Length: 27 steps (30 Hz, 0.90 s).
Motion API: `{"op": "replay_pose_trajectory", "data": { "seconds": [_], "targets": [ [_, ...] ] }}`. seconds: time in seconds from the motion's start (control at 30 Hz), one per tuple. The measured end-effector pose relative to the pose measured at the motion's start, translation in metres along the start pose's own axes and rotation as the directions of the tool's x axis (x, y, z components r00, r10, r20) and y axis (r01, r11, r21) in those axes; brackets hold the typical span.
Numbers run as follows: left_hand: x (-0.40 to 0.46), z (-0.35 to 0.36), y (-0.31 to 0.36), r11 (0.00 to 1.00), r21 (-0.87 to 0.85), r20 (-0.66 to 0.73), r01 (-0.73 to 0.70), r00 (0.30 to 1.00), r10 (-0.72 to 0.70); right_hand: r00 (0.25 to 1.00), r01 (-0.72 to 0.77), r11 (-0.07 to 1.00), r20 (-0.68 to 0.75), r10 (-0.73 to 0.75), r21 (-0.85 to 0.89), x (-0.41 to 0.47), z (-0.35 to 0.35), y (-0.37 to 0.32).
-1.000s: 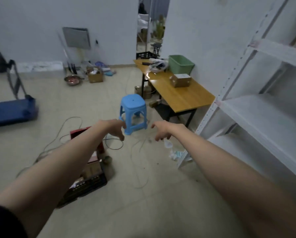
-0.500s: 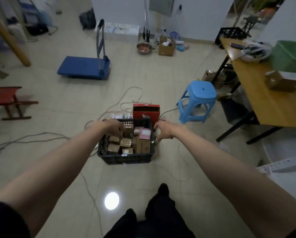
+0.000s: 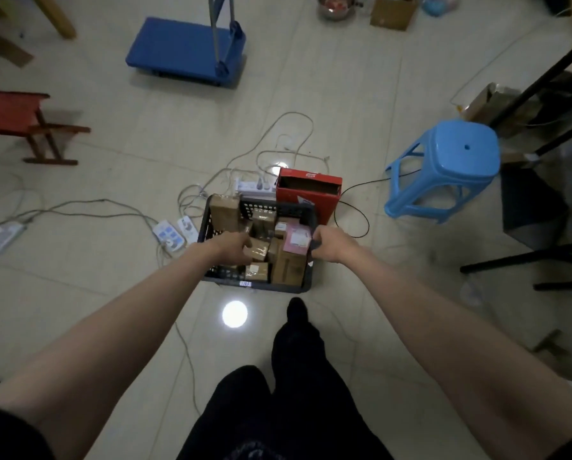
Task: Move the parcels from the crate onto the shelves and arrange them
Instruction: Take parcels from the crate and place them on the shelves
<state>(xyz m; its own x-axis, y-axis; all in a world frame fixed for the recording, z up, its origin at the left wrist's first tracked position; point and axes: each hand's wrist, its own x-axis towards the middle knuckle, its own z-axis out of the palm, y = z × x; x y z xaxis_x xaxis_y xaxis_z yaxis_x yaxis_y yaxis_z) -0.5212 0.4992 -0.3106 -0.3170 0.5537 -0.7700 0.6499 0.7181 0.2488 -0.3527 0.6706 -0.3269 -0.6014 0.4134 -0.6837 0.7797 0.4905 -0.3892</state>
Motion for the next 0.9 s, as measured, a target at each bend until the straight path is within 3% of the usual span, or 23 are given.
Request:
{"op": "replay_pose_trajectory", "data": {
  "seconds": [0.17, 0.33, 0.47, 0.7, 0.9],
  "targets": [
    [0.065, 0.030, 0.003, 0.997, -0.074, 0.069, 0.024, 0.997, -0.019, 0.996, -0.085, 0.991, 0.024, 0.083, 0.105, 0.058, 0.007, 0.039],
    [0.131, 0.076, -0.003, 0.989, -0.131, 0.197, 0.068, 0.980, -0.041, 0.980, -0.188, 0.966, 0.096, 0.173, 0.180, 0.130, 0.058, 0.074],
    [0.206, 0.105, -0.015, 0.978, -0.184, 0.239, 0.097, 0.970, -0.051, 0.958, -0.285, 0.911, 0.074, 0.276, 0.297, 0.197, 0.097, 0.106],
    [0.345, 0.142, -0.018, 0.886, -0.440, 0.131, 0.147, 0.986, -0.098, 0.928, -0.355, 0.778, 0.097, 0.359, 0.519, 0.319, 0.158, 0.148],
    [0.422, 0.187, -0.020, 0.820, -0.562, 0.094, 0.107, 0.993, -0.065, 0.918, -0.316, 0.759, -0.019, 0.397, 0.570, 0.405, 0.210, 0.174]
  ]
}}
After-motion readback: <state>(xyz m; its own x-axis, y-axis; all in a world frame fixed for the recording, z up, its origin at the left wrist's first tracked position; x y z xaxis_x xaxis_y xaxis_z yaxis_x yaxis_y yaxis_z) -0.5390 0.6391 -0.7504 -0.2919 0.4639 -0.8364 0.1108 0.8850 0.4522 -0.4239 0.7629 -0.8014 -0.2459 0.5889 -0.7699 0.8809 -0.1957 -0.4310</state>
